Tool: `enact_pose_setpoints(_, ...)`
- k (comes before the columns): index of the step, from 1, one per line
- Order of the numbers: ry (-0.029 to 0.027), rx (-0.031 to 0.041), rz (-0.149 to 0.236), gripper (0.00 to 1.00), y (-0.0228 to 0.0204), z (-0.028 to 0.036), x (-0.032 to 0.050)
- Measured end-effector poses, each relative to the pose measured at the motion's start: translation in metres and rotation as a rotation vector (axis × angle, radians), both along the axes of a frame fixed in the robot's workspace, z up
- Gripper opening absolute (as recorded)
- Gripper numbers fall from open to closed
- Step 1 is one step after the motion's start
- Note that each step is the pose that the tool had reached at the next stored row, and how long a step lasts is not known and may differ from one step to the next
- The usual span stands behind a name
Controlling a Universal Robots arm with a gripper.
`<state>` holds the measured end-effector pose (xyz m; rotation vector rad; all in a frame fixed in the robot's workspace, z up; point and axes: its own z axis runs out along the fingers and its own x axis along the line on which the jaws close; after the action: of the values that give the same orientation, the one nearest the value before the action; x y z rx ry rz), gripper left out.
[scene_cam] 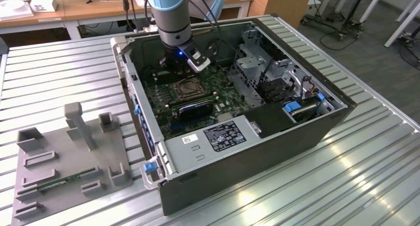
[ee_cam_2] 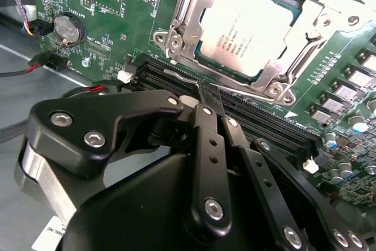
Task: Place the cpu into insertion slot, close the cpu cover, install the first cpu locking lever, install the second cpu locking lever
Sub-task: 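Install the first cpu locking lever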
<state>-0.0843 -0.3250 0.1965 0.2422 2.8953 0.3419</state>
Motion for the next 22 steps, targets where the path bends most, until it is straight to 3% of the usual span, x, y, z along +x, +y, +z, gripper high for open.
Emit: enact_pose_setpoints(22,-0.0007,0.0013,-0.018,0.11,0.0006,0.0,0.0)
